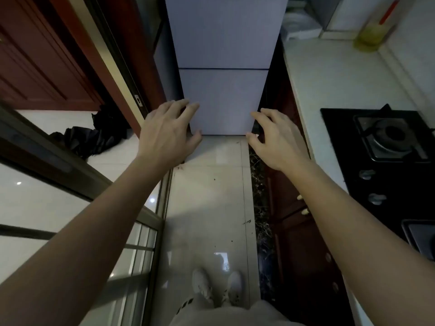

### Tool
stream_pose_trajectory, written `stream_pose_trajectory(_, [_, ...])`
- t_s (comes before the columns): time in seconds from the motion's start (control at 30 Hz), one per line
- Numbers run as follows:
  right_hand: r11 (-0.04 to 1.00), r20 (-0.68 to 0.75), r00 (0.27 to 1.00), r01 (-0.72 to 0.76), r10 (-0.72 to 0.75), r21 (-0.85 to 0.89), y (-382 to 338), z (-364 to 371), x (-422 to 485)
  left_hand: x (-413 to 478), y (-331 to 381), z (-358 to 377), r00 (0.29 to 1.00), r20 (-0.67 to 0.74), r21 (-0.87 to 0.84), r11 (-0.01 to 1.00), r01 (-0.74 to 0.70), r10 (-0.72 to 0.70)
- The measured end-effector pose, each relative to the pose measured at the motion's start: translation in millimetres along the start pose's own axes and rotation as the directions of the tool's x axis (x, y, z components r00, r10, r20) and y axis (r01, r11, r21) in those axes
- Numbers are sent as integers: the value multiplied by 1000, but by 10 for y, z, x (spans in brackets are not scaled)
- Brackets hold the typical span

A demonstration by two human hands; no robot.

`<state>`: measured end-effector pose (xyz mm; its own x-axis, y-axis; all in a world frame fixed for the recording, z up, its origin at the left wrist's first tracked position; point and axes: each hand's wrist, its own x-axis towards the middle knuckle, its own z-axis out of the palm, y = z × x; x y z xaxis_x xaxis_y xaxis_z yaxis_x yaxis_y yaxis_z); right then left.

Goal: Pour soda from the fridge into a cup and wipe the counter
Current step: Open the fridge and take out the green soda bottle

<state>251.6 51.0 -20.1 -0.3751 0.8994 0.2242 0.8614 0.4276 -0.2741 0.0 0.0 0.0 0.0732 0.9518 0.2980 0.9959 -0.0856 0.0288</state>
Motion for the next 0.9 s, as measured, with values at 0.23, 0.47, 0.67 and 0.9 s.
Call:
stream_pose_trajectory(0.23, [1000,-20,1000,-13,13,-9,185,-122,-13,77,195,29,1000,-5,16,1000,13,-13])
stream_pose_trajectory(0.47, [1000,-58,998,15,-15,-2,366,-184,73,212,360,50,1000,-23,30,999,20,-19])
stream_pose_trajectory(0.67, [1000,-39,999,18,-17,20,493,-137,345,482,307,97,998,-14,47,997,54,-53])
stream_pose_trajectory(0.9, [1000,-14,1000,3,-3,23,680,42,880,999,109,411,999,9,17,998,52,-52])
